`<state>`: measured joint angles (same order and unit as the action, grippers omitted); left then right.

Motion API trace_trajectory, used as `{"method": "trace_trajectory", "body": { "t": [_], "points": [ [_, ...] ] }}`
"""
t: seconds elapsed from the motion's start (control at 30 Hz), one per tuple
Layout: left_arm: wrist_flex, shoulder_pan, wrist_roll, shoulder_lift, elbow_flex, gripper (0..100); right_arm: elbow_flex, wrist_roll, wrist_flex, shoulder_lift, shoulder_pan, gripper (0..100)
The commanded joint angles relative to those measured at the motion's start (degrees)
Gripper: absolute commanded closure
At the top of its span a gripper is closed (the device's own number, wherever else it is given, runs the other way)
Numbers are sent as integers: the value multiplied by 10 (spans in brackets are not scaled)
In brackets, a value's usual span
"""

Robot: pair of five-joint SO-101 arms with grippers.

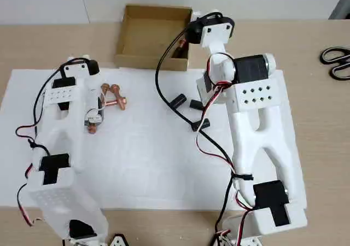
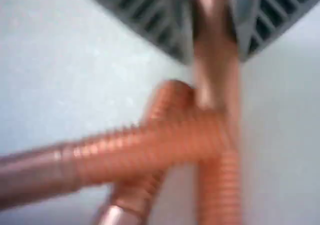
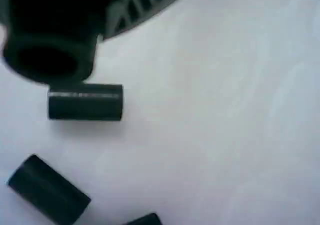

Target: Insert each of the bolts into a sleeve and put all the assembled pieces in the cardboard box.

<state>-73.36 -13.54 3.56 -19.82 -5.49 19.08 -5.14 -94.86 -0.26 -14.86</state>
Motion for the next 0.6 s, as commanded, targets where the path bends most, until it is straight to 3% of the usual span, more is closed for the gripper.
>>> {"method": "trace_trajectory", "body": {
  "t": [0.0, 0.33, 0.57],
  "points": [
    [-24, -3, -1, 29, 19, 984, 25, -6, -3, -33, 7, 995],
    [-105, -2, -4, 172, 19, 994, 25, -6, -3, -33, 7, 995],
    [-192, -2, -118, 265, 19, 994, 25, -6, -3, -33, 7, 995]
  ]
}}
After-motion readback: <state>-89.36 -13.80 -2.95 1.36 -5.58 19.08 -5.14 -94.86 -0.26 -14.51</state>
